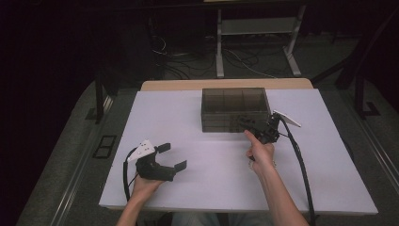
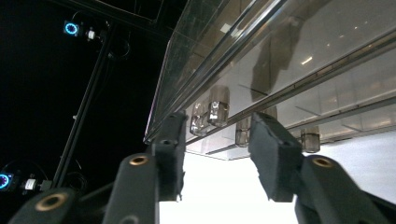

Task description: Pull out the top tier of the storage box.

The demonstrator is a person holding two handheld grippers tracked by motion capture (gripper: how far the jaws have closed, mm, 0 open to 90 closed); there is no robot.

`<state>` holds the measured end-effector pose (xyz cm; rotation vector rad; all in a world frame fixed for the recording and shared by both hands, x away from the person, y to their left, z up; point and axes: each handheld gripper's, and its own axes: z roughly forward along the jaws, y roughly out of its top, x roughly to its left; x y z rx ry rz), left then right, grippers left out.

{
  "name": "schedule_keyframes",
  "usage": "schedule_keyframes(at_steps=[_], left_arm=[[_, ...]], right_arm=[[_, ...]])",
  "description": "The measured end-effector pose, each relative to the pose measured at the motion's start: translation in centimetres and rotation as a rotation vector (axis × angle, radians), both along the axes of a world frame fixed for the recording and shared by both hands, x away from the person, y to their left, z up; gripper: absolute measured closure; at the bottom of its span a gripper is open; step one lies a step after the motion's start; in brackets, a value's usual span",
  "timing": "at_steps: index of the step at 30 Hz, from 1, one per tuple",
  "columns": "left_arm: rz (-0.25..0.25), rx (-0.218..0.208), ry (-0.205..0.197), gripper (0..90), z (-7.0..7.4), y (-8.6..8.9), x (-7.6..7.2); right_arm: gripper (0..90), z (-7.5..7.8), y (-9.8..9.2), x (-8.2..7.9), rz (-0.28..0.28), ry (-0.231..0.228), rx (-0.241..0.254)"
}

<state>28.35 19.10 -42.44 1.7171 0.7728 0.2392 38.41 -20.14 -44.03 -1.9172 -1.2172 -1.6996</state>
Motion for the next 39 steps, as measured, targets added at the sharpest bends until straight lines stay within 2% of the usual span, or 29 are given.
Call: schedule_keyframes(at_steps=[9,17,25,32,36,39], left_arm=[[0.000,-0.002,0.000,0.0,0.0,0.0,0.0],[-0.003,0.002,0.000,0.0,0.0,0.0,0.0],[-0.007,0.003,0.000,0.0,-0.1,-0.1,0.1],[-0.007,0.003,0.000,0.0,0.0,0.0,0.1],[-0.007,0.003,0.000,0.0,-0.1,0.0,0.0],[-0.007,0.003,0.000,0.0,0.0,0.0,0.0]], right_arm=[[69.1,-0.3,0.0,0.1,-0.006,0.033,0.024],[77.5,-0.6,0.1,0.2,0.000,0.011,0.056],[78.0,-1.0,0.2,0.3,-0.015,0.030,0.124],[78.9,-0.9,0.4,0.2,-0.034,0.046,0.134],[79.5,-0.9,0.4,0.1,-0.048,0.073,0.173],[80.3,-0.8,0.6,0.0,-0.055,0.078,0.167]])
